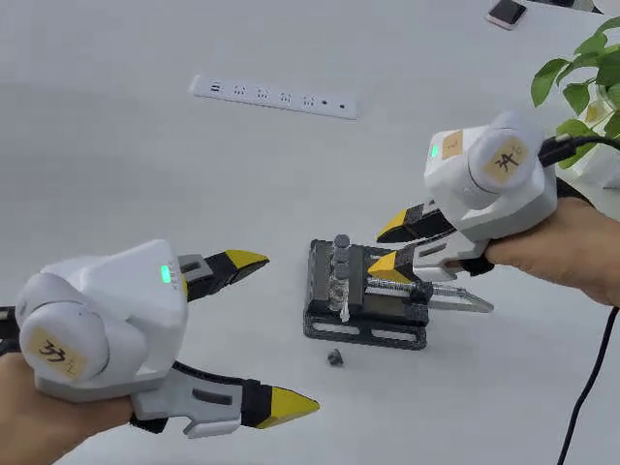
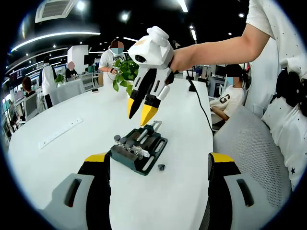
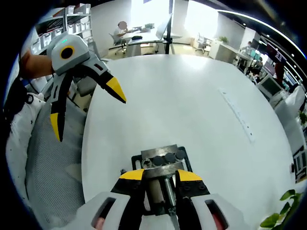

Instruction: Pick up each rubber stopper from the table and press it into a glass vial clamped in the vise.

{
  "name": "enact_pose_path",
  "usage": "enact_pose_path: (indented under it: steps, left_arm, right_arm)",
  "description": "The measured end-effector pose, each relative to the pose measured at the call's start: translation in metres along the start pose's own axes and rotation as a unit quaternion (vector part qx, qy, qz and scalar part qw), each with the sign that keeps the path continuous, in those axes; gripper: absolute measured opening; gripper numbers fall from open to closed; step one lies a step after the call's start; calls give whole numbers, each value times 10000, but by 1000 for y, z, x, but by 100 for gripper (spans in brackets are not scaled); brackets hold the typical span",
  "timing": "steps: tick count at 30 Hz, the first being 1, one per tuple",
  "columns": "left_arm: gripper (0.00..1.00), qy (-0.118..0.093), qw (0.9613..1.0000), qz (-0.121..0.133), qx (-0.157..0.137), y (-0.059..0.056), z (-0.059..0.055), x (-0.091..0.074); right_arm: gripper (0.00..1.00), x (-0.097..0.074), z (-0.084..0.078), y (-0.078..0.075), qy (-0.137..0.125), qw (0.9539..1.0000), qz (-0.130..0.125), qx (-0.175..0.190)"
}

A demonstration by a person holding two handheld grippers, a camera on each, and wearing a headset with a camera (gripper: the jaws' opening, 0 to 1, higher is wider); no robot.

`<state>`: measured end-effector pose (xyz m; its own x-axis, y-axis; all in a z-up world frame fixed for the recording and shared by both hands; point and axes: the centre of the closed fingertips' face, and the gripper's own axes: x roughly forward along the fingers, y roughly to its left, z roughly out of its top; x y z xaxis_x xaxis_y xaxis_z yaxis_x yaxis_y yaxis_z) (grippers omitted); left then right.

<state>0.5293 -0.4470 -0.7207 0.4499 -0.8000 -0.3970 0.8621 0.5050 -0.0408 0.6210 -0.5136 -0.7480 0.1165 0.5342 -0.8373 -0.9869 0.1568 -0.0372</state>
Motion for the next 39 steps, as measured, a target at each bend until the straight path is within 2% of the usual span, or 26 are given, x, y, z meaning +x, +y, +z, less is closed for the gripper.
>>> enact_pose_path:
  steps: [7,13,18,26,35,39]
  left_arm:
    - [81,67,10000,15,27,-2,-2,-1]
    - [80,130,9999,11,54,-3,-5,0]
    - [79,180,9998,7,68,-5,-6,1]
    - [77,254,9996,11,92,-7,-7,2]
    - [74,356,9993,-8,94,-10,-10,6]
    - [72,441,9990,-24,60,-10,-15,10]
  right_arm:
    - [23,-12,-9,1,-334,9988,-223,264]
    - [27,-25,-20,4,-624,9956,-420,562]
    - [32,-35,-27,6,-949,9909,-525,799]
    - [37,-47,-42,16,-1376,9805,-645,1249]
    - [45,-53,-49,36,-1686,9725,-702,1445]
    - [46,-56,-55,43,-1804,9686,-717,1553]
